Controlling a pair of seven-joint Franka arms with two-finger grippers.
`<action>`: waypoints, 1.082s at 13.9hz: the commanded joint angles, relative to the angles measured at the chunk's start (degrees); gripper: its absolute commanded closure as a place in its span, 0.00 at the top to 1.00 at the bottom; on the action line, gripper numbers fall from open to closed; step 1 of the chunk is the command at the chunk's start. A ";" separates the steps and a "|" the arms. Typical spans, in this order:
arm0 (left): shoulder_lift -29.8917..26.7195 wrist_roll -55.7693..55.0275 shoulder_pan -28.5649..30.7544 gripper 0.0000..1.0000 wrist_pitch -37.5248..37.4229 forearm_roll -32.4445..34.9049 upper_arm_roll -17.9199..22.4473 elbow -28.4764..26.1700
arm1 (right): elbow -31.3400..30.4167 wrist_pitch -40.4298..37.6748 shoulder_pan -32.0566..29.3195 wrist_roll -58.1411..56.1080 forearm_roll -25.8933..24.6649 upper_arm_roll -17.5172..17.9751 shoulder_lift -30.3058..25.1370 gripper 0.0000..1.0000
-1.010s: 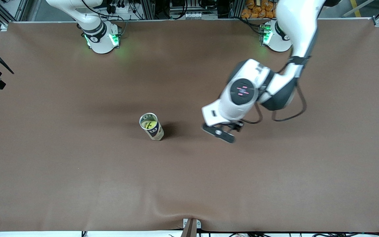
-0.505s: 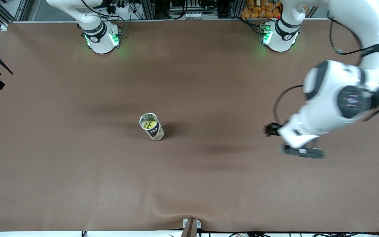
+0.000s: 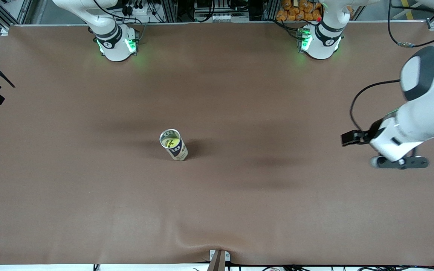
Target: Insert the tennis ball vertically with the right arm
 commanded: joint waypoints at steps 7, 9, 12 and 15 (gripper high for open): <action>-10.14 2.29 2.50 1.00 -8.00 0.10 0.91 -1.81 | 3.72 -3.98 0.43 -0.11 -1.67 -0.32 2.15 1.00; -13.73 2.81 2.50 1.00 -8.89 0.01 1.70 -3.90 | 3.72 -4.25 0.52 0.07 -1.67 -0.32 2.15 1.00; -17.70 9.13 2.49 1.00 -8.98 0.01 3.89 -7.16 | 3.72 -4.25 0.52 -0.02 -1.67 -0.32 2.33 1.00; -21.30 9.32 3.63 1.00 -10.64 0.10 3.98 -9.01 | 3.81 -4.25 0.52 -0.02 -1.67 -0.23 2.24 1.00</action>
